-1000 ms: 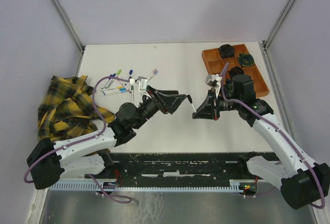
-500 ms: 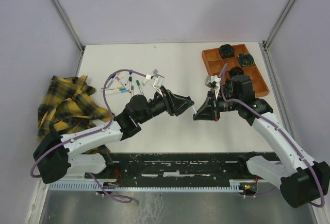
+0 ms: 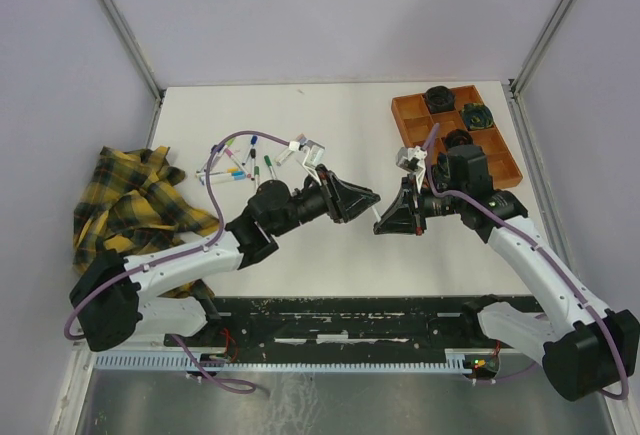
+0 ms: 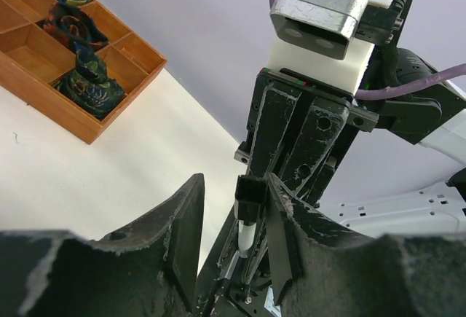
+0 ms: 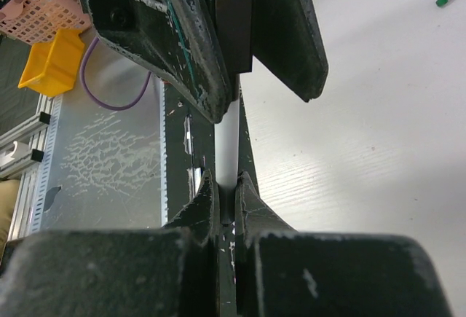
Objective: Open the pen caps
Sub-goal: Open the pen cap from the pen.
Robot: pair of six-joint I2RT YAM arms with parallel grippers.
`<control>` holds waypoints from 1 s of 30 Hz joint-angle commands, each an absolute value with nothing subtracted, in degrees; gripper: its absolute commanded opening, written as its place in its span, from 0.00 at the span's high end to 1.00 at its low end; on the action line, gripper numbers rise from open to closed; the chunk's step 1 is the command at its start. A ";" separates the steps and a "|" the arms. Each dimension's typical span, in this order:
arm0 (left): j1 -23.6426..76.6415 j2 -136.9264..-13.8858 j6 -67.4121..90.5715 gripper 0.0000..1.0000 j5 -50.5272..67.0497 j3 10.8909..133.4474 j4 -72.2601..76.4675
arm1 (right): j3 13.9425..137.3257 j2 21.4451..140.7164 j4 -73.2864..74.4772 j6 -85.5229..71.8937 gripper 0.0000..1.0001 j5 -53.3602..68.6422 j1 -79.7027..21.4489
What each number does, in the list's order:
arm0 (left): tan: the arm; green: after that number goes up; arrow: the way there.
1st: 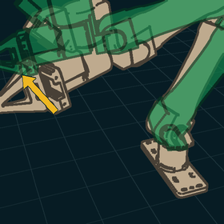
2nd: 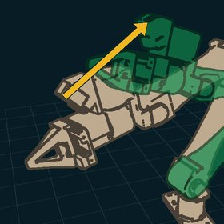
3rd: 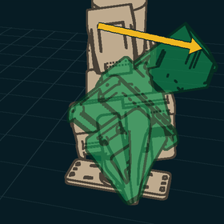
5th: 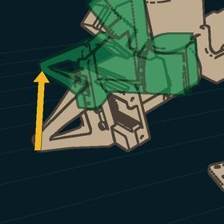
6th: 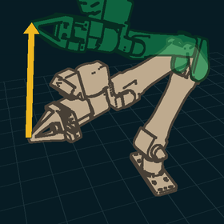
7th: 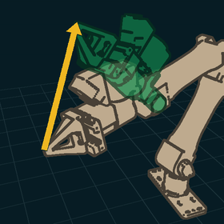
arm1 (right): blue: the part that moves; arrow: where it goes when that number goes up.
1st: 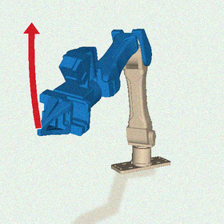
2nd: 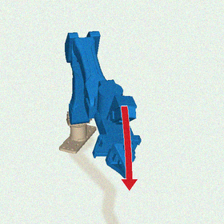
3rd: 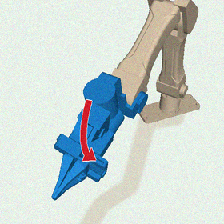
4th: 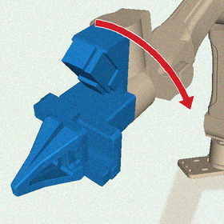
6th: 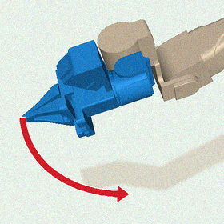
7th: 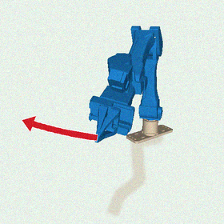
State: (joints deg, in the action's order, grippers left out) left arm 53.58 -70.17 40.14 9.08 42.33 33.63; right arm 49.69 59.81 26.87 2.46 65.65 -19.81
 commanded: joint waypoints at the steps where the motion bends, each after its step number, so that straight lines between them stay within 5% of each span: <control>1: 53.26 -70.87 42.27 0.56 10.71 44.82 38.36 | 52.07 59.93 25.86 3.61 1.00 67.51 -19.91; 12: 53.20 -71.64 42.89 0.65 11.41 44.93 39.55 | 52.10 60.79 25.93 3.75 1.00 67.30 -20.12; 21: 53.06 -71.94 42.16 0.97 12.79 44.77 39.84 | 52.13 61.17 26.28 4.04 0.98 67.12 -20.10; 23: 53.10 -72.11 42.18 0.97 12.85 44.26 40.72 | 52.14 61.00 26.17 3.92 0.88 67.14 -20.12; 28: 53.08 -71.81 43.74 0.97 10.88 40.51 46.49 | 51.12 60.48 21.39 -1.22 0.43 68.02 -20.08; 30: 53.03 -72.01 45.07 0.97 9.47 38.47 50.03 | 50.35 60.35 18.95 -3.49 0.36 68.11 -20.00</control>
State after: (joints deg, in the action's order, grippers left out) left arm 53.32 -71.85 41.85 10.90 41.36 40.49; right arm 49.71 61.08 25.67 0.47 66.15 -19.88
